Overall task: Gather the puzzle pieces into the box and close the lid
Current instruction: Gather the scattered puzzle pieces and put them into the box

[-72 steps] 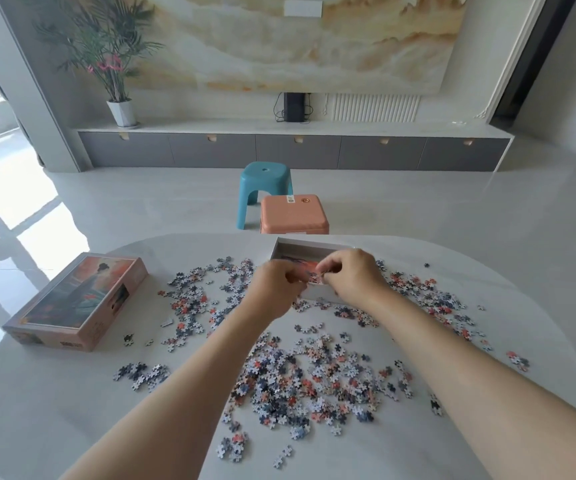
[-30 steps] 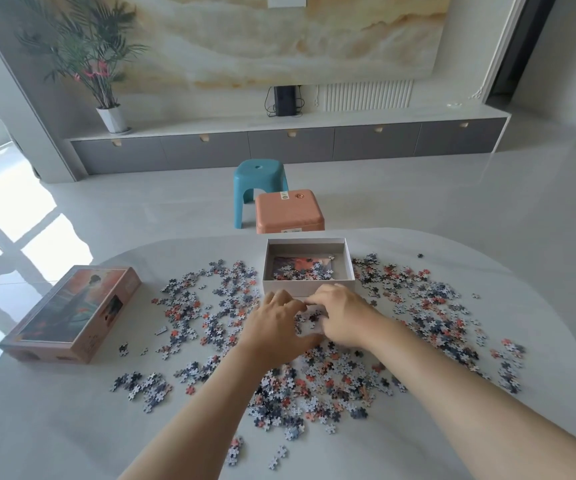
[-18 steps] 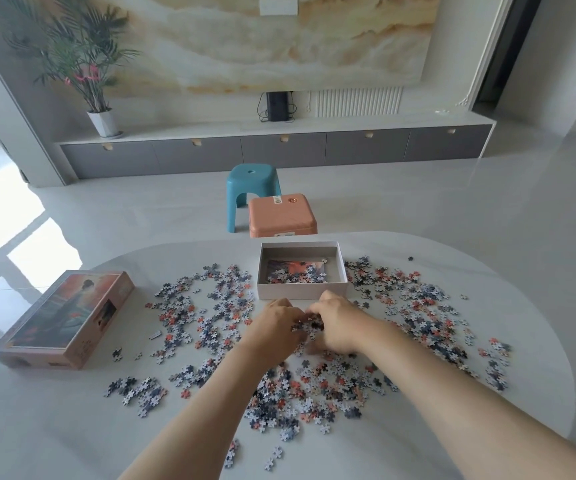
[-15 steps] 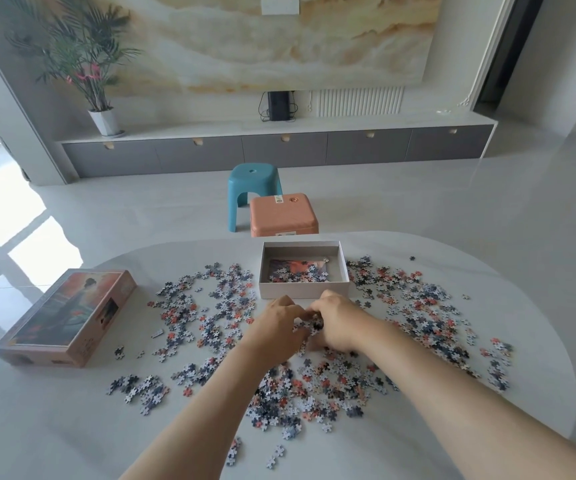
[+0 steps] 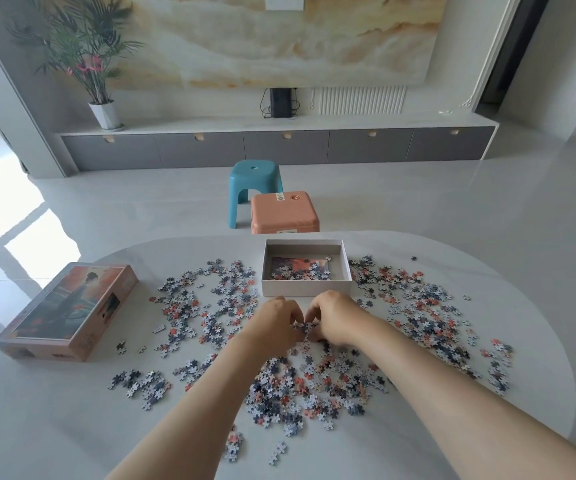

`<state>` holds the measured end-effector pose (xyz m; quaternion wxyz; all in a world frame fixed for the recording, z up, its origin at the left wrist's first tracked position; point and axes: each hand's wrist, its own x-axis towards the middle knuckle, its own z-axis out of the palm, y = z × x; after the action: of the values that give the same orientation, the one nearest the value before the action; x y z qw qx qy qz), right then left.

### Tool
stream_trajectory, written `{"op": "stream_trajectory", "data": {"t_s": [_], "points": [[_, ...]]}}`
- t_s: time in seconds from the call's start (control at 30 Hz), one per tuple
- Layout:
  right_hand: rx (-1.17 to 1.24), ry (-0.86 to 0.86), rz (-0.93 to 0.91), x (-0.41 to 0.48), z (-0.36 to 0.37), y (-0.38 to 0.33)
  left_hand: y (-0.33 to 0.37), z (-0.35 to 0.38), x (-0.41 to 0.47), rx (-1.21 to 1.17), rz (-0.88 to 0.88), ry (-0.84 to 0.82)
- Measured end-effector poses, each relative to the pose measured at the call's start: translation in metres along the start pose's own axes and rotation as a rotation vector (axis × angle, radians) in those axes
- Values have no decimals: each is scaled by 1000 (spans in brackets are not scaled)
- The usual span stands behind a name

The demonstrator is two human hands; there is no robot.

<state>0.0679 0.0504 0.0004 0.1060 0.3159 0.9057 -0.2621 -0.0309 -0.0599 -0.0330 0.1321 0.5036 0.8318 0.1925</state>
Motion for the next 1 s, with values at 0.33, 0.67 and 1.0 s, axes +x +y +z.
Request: {"op": "stream_trajectory", "data": {"t_s": [0.33,0.67,1.0], "points": [[176,84,-21,8,-14,6,7,-11,13,-218,-47,33],[390,443,-166,33,-62,-4,23,-49,65,-355,-136,402],[250,212,-255,20,-53,14,26,-32,57,-133,1,448]]}}
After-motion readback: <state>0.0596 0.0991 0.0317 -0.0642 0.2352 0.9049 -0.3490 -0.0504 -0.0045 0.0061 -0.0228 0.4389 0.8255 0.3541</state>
